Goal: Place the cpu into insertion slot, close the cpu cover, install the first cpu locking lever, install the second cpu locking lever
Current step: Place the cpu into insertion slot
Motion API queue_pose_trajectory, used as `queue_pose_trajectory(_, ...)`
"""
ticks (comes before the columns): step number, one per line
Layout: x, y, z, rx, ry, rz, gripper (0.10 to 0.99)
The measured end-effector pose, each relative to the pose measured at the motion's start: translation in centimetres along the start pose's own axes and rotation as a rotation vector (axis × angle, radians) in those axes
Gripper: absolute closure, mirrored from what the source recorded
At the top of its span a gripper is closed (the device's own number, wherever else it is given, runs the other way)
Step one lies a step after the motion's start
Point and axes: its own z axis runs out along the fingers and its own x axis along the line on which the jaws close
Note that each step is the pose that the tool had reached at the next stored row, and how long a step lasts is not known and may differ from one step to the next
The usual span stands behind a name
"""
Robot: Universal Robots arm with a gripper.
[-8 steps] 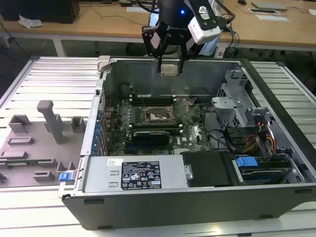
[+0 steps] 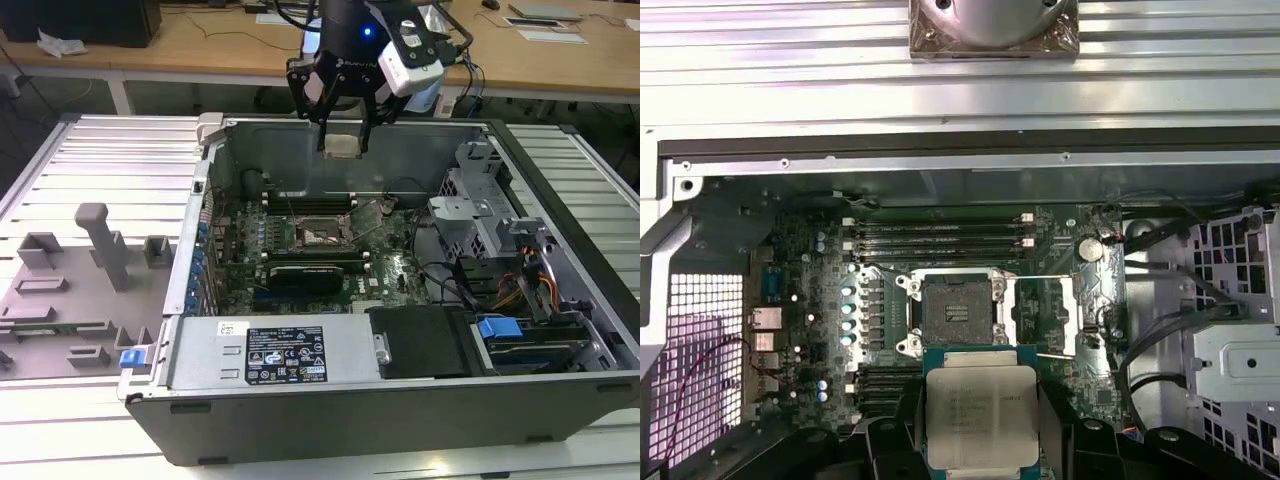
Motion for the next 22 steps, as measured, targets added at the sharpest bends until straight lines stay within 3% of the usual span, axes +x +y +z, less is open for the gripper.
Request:
queue_pose_trajectory(8,0.03,0.05,1.96,0.000,-0.0007,-0.009,0.545)
queue_pose_trajectory(11,0.00,-0.08,3.43,0.000,-0.0009,-0.009,0.545)
queue_pose_trajectory(17,-0.02,-0.20,4.70,0.000,-0.0128,-0.009,0.545)
queue_pose_trajectory(22,-0.04,-0.30,5.87,-0.001,-0.0225,0.100,0.545)
